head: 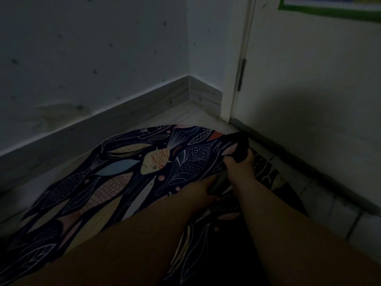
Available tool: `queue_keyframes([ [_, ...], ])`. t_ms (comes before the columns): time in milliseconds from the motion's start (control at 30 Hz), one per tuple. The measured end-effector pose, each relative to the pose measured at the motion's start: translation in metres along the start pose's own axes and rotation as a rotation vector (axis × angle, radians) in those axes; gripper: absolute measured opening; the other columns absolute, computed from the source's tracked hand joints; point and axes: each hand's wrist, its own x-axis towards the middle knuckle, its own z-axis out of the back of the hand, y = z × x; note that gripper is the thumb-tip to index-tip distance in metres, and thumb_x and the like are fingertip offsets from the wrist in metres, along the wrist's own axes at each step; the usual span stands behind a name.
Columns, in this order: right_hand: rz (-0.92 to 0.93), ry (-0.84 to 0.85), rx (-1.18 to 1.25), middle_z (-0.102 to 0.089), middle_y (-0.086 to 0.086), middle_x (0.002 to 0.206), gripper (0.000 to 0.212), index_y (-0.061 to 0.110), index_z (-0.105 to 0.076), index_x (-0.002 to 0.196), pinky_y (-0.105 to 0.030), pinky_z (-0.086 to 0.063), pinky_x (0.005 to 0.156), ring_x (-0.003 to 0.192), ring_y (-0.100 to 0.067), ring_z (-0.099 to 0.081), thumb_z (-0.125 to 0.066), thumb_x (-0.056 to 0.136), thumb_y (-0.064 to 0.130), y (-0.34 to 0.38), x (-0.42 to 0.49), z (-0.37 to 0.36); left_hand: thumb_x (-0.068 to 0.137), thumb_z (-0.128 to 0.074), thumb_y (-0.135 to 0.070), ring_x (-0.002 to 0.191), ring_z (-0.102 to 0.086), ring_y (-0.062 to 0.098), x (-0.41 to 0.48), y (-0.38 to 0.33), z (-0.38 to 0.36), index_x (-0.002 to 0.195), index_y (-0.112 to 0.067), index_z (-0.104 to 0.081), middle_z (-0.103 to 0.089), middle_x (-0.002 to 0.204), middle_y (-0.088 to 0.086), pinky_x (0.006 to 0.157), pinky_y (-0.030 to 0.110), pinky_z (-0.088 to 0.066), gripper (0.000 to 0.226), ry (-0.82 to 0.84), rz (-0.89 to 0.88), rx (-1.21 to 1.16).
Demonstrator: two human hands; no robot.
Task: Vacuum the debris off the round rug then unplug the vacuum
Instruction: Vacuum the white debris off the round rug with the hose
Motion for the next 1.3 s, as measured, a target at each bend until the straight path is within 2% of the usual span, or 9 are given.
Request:
queue_keyframes([
  [167, 0.013, 0.055, 0.019, -0.037, -0.011, 0.149, 0.083, 0.038, -0.005, 0.154, -0.039, -0.046, 0.083, 0.102, -0.028, -0.049, -0.060, 0.094, 0.025, 0.000, 0.012, -0.028, 0.093, -0.056, -0.033, 0.138, -0.032, 0.018, 0.006, 0.016, 0.013, 0.150, -0.031, -0.007, -0.026, 0.155, 0.000, 0.103, 0.017, -0.029, 0.075, -0.028, 0.077, -0.014],
  [400, 0.009, 0.110, -0.025, -0.036, -0.013, 0.151, 0.081, 0.036, -0.004, 0.155, -0.040, -0.045, 0.086, 0.118, -0.035, -0.049, -0.059, 0.096, 0.025, 0.007, 0.028, -0.070, 0.095, -0.053, -0.031, 0.131, -0.039, 0.020, 0.008, 0.037, 0.034, 0.149, -0.034, -0.010, -0.036, 0.149, 0.004, 0.095, 0.015, -0.033, 0.070, -0.124, 0.129, -0.062],
  [500, 0.035, 0.140, -0.048, -0.035, -0.012, 0.152, 0.081, 0.032, -0.004, 0.156, -0.038, -0.041, 0.088, 0.125, -0.035, -0.046, -0.059, 0.096, 0.024, 0.006, 0.035, -0.089, 0.094, -0.054, -0.031, 0.132, -0.039, 0.021, 0.010, 0.050, 0.043, 0.149, -0.034, -0.010, -0.037, 0.149, 0.003, 0.110, 0.022, -0.027, 0.070, -0.142, 0.157, -0.099],
  [767, 0.037, 0.264, -0.089, -0.040, -0.010, 0.149, 0.083, 0.038, -0.004, 0.154, -0.049, -0.047, 0.099, 0.120, -0.032, -0.050, -0.061, 0.094, 0.025, 0.004, 0.027, -0.157, 0.094, -0.055, -0.031, 0.135, -0.035, 0.019, -0.003, 0.096, 0.062, 0.150, -0.031, -0.008, -0.031, 0.153, 0.002, 0.104, 0.016, -0.028, 0.074, -0.213, 0.253, -0.155],
  [900, 0.011, 0.386, -0.155, -0.040, 0.002, 0.132, 0.082, 0.043, -0.005, 0.153, -0.041, -0.054, 0.071, 0.091, -0.023, -0.052, -0.061, 0.094, 0.029, 0.001, 0.010, -0.194, 0.094, -0.053, -0.031, 0.134, -0.037, 0.018, -0.024, 0.119, 0.072, 0.150, -0.033, -0.007, -0.032, 0.152, 0.000, 0.098, 0.015, -0.030, 0.072, -0.285, 0.301, -0.162],
  [1033, 0.013, 0.500, -0.214, -0.034, 0.007, 0.140, 0.096, 0.048, -0.004, 0.151, -0.044, -0.045, 0.096, 0.114, -0.024, -0.046, -0.068, 0.080, 0.045, -0.009, -0.011, -0.234, 0.095, -0.053, -0.032, 0.138, -0.030, 0.014, -0.055, 0.147, 0.078, 0.150, -0.031, -0.008, -0.025, 0.154, -0.004, 0.095, 0.009, -0.022, 0.071, -0.325, 0.351, -0.174],
  [1100, 0.032, 0.559, -0.242, -0.036, 0.005, 0.133, 0.088, 0.040, -0.003, 0.154, -0.035, -0.044, 0.089, 0.106, -0.020, -0.044, -0.063, 0.091, 0.037, -0.015, -0.026, -0.250, 0.095, -0.053, -0.031, 0.138, -0.028, 0.014, -0.073, 0.160, 0.081, 0.150, -0.031, -0.008, -0.024, 0.155, -0.004, 0.092, 0.006, -0.020, 0.071, -0.334, 0.367, -0.173],
  [1233, 0.010, 0.647, -0.286, -0.038, -0.008, 0.150, 0.083, 0.044, -0.002, 0.153, -0.043, -0.051, 0.091, 0.107, -0.028, -0.052, -0.060, 0.094, 0.035, -0.033, -0.056, -0.284, 0.097, -0.049, -0.032, 0.137, -0.030, 0.016, -0.115, 0.185, 0.086, 0.149, -0.032, -0.009, -0.026, 0.154, -0.003, 0.107, 0.018, -0.021, 0.067, -0.349, 0.396, -0.212],
  [1300, 0.002, 0.664, -0.296, -0.041, -0.008, 0.146, 0.082, 0.044, -0.003, 0.154, -0.040, -0.054, 0.080, 0.102, -0.028, -0.054, -0.059, 0.095, 0.035, -0.037, -0.076, -0.297, 0.095, -0.052, -0.033, 0.134, -0.036, 0.019, -0.133, 0.200, 0.086, 0.149, -0.035, -0.009, -0.030, 0.152, -0.001, 0.107, 0.021, -0.027, 0.069, -0.356, 0.414, -0.231],
])
